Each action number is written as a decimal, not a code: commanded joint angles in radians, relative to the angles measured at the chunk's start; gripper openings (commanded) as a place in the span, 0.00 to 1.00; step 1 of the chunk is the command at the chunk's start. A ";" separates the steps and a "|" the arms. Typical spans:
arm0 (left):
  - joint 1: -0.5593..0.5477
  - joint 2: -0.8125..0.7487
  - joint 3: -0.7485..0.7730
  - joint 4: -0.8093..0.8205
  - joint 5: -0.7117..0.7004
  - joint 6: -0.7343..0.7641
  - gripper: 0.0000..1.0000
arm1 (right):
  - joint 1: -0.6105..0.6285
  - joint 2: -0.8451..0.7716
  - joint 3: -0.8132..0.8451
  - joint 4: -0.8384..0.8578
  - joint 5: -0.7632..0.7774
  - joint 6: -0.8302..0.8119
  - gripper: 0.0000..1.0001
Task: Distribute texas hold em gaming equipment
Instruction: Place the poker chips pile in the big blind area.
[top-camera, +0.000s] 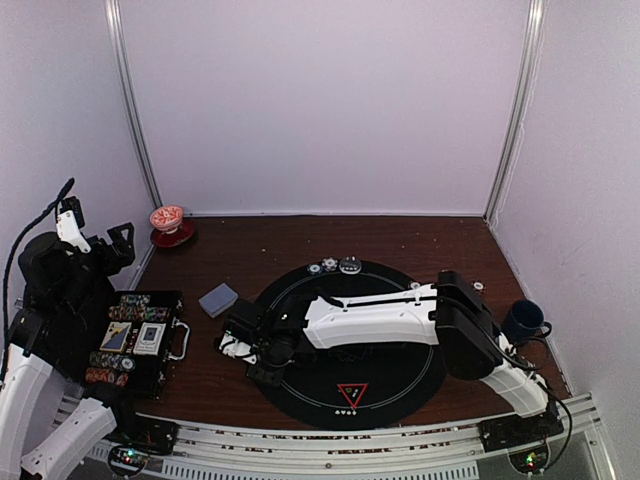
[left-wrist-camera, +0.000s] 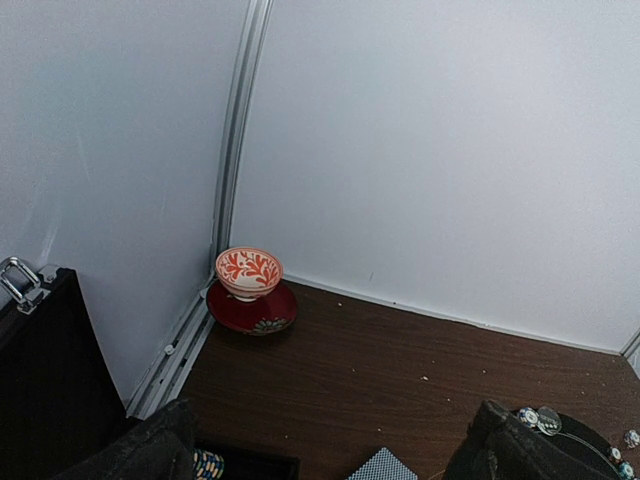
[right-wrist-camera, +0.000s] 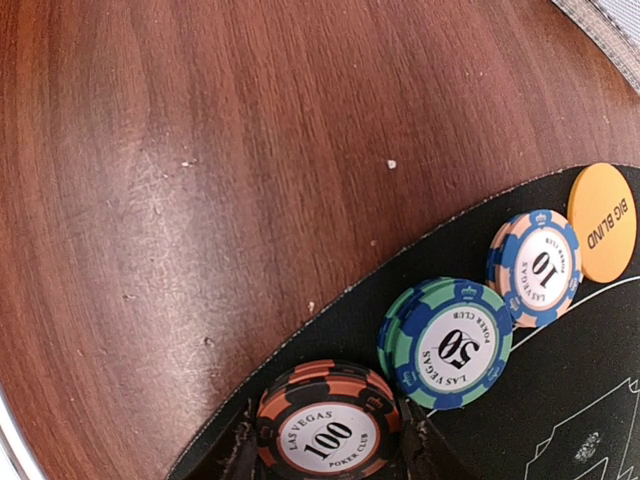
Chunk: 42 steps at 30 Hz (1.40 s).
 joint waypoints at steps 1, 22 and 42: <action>0.011 -0.005 -0.007 0.058 0.010 -0.005 0.98 | -0.005 0.025 0.005 -0.009 0.077 -0.010 0.38; 0.012 -0.005 -0.007 0.058 0.012 -0.004 0.98 | 0.011 -0.002 -0.006 -0.015 0.086 -0.025 0.49; 0.011 -0.005 -0.007 0.058 0.012 -0.004 0.98 | 0.014 -0.012 -0.015 -0.043 0.023 -0.025 0.50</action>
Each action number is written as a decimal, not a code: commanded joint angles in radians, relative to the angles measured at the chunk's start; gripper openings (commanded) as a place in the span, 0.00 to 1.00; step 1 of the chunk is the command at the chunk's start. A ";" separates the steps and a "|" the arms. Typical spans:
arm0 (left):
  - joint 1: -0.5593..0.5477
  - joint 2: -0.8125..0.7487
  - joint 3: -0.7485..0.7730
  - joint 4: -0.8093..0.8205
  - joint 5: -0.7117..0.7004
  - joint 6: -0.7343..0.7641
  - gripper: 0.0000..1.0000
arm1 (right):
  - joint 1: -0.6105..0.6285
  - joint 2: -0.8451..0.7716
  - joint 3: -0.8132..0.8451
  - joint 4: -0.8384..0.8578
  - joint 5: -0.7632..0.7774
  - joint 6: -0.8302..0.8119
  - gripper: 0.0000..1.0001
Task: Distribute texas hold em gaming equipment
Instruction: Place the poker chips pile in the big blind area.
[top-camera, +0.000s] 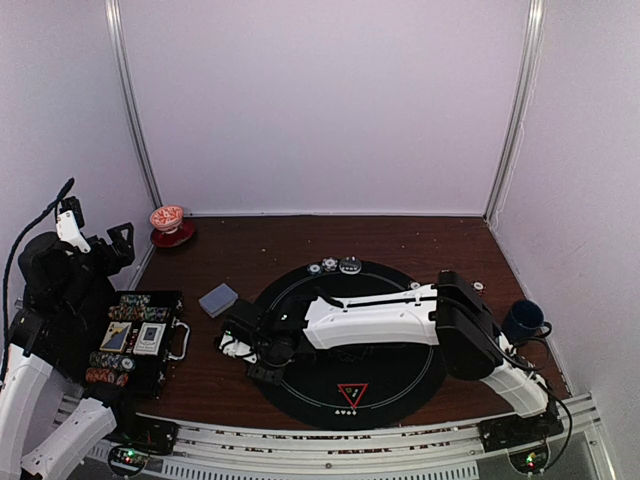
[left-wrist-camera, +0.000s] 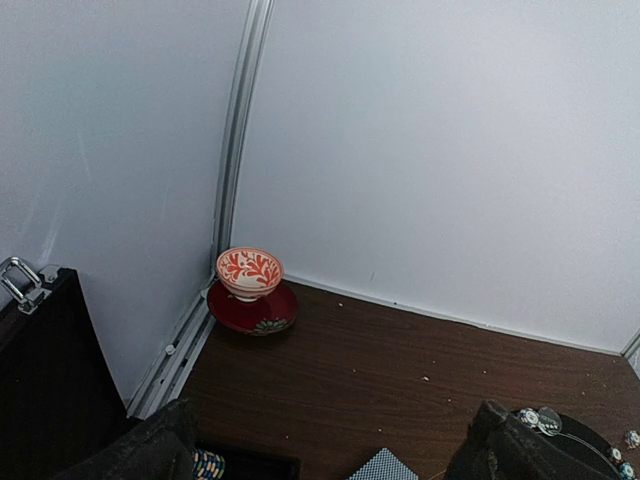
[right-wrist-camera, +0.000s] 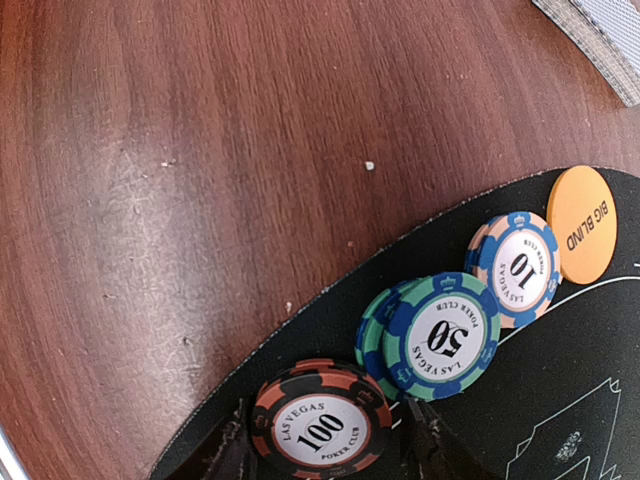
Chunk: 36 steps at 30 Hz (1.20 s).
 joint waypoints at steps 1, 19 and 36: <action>0.007 -0.005 -0.007 0.058 0.009 -0.004 0.98 | 0.003 -0.010 -0.015 -0.048 -0.021 -0.002 0.50; 0.007 -0.007 -0.007 0.058 0.007 -0.004 0.98 | 0.004 -0.012 -0.016 -0.063 -0.069 -0.003 0.39; 0.007 -0.007 -0.007 0.058 0.008 -0.004 0.98 | 0.005 -0.019 -0.011 -0.077 -0.097 -0.008 0.39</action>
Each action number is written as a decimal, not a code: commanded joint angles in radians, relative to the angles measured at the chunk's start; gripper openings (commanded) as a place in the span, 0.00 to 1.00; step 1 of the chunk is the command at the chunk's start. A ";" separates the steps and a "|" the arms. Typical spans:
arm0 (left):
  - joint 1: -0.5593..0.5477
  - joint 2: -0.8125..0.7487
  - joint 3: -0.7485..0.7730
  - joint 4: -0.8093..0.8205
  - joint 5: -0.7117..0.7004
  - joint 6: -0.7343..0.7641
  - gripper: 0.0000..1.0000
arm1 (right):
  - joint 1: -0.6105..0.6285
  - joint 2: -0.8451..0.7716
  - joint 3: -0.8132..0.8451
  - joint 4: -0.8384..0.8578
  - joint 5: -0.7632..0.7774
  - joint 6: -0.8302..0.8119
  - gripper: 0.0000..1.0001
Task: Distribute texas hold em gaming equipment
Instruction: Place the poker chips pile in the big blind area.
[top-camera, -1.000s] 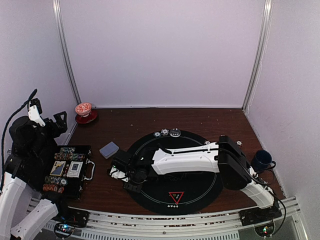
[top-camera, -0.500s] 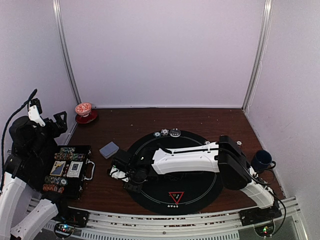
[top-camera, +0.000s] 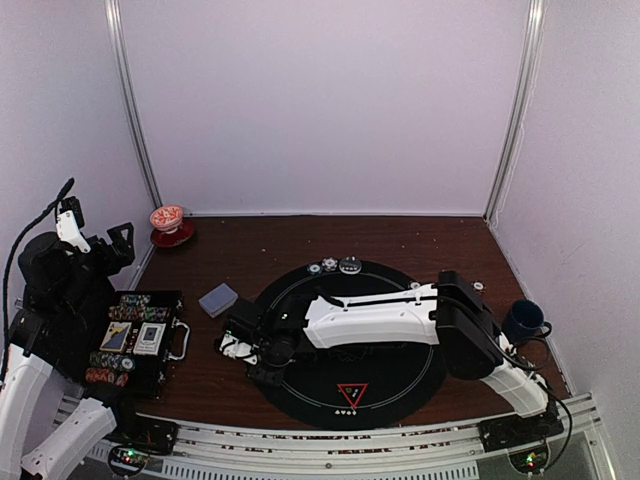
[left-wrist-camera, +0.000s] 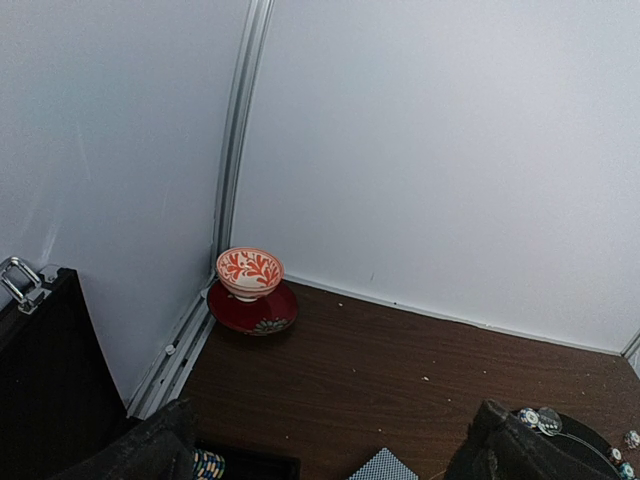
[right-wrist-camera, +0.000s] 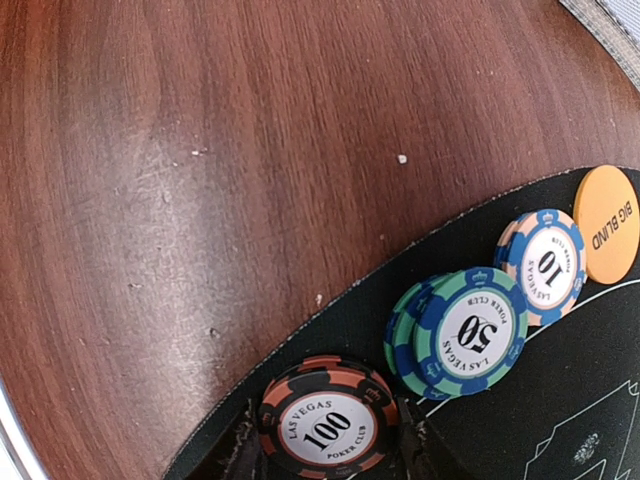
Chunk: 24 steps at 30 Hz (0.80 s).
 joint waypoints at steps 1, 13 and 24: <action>0.007 -0.007 -0.007 0.057 0.007 -0.004 0.98 | 0.005 -0.020 -0.010 -0.062 -0.020 -0.006 0.40; 0.008 -0.009 -0.007 0.058 0.008 -0.004 0.98 | 0.005 -0.021 -0.011 -0.044 0.067 0.001 0.52; 0.008 -0.009 -0.007 0.058 0.008 -0.004 0.98 | 0.007 -0.100 0.006 -0.074 0.068 -0.039 0.60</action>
